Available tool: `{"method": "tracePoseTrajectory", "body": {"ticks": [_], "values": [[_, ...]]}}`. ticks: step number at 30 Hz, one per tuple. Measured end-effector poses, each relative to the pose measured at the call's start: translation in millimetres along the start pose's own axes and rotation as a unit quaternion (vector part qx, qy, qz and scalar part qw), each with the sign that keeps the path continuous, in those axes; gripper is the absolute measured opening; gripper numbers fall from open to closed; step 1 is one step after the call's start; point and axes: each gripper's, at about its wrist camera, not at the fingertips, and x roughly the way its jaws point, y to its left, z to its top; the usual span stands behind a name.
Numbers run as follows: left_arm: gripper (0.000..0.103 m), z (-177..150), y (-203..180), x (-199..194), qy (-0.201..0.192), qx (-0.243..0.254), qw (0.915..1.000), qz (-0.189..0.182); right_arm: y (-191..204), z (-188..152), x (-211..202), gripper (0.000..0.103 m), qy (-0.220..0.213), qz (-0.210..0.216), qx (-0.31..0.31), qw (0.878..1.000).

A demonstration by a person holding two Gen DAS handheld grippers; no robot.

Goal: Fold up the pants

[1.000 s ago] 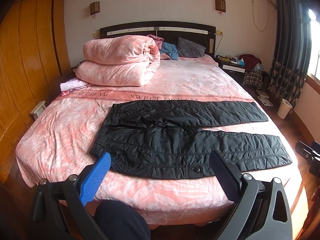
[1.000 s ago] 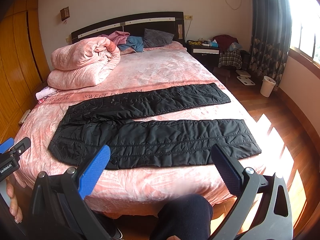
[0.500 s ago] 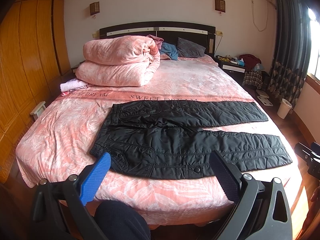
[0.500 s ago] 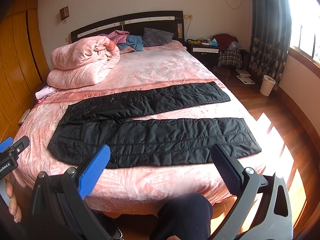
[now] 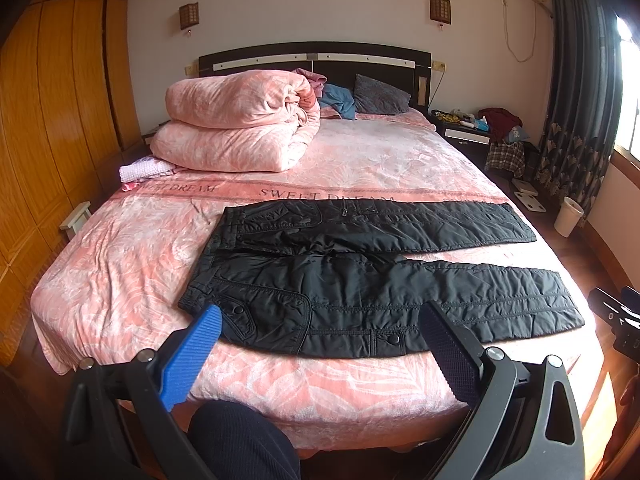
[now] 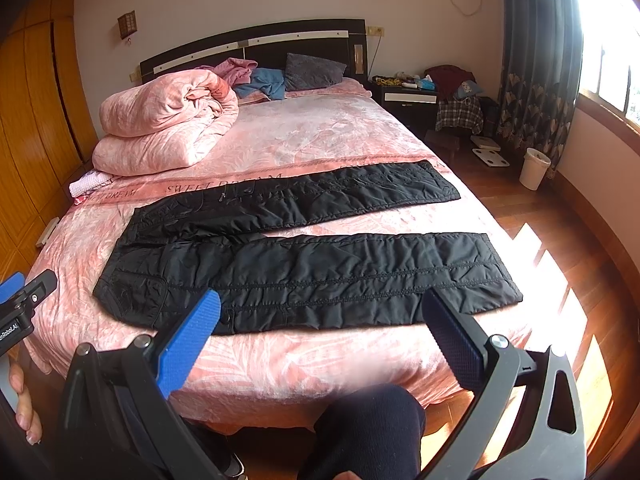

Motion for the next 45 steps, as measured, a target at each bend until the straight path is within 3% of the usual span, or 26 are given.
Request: {"method": "tracePoseTrajectory", "body": {"ticks": [13, 17, 19, 20, 24, 25, 28, 29, 31, 33, 35, 37, 40, 43, 45], "values": [[0.099, 0.7, 1.5, 1.5, 0.004, 0.000, 1.0000, -0.004, 0.2, -0.4, 0.9, 0.101, 0.001, -0.001, 0.000, 1.000], [0.100, 1.2, 9.7, 17.3, 0.022, -0.007, 0.9995, -0.024, -1.7, -2.7, 5.6, 0.101, -0.002, -0.002, -0.001, 1.000], [0.100, -1.2, 17.8, 41.0, 0.047, -0.006, 0.9984, -0.030, -5.5, -4.2, 13.2, 0.101, -0.015, 0.020, -0.002, 1.000], [0.100, -2.9, 25.2, 56.4, 0.069, -0.002, 0.9965, -0.048, -8.5, -5.7, 21.7, 0.101, -0.022, 0.045, -0.008, 0.999], [0.099, -9.5, 84.9, 115.1, 0.132, -0.030, 0.9846, -0.111, -24.8, -11.2, 72.4, 0.101, 0.038, 0.081, -0.007, 0.996], [0.100, -10.1, 103.2, 129.7, 0.144, -0.034, 0.9825, -0.114, -31.2, -13.4, 82.8, 0.101, 0.049, 0.084, 0.001, 0.995], [0.100, -15.0, 158.4, 165.2, 0.143, -0.054, 0.9861, -0.066, -49.4, -22.0, 107.0, 0.101, 0.066, 0.086, 0.014, 0.994], [0.100, -16.5, 176.1, 181.1, 0.163, -0.067, 0.9821, -0.065, -53.2, -23.2, 113.4, 0.101, 0.072, 0.085, 0.017, 0.994], [0.099, -23.4, 215.4, 214.9, 0.222, -0.128, 0.9631, -0.082, -58.6, -28.4, 127.7, 0.101, 0.086, 0.090, 0.020, 0.992], [0.099, -30.4, 246.5, 239.9, 0.227, -0.185, 0.9505, -0.105, -67.4, -33.4, 144.0, 0.101, 0.103, 0.101, 0.037, 0.989], [0.099, -36.3, 267.0, 264.9, 0.234, -0.220, 0.9418, -0.100, -78.8, -38.1, 162.2, 0.101, 0.125, 0.125, 0.069, 0.982], [0.099, -43.1, 276.5, 290.5, 0.245, -0.241, 0.9318, -0.118, -89.8, -42.0, 177.9, 0.101, 0.146, 0.138, 0.101, 0.974], [0.099, -56.0, 279.7, 322.3, 0.279, -0.259, 0.9190, -0.103, -103.5, -48.3, 190.4, 0.101, 0.163, 0.145, 0.129, 0.967], [0.097, -64.5, 274.5, 336.3, 0.297, -0.259, 0.9138, -0.098, -118.6, -53.7, 197.5, 0.101, 0.171, 0.137, 0.139, 0.966], [0.078, -64.6, 273.5, 337.0, 0.290, -0.255, 0.9194, -0.075, -133.2, -55.7, 198.6, 0.100, 0.169, 0.130, 0.145, 0.966]]}}
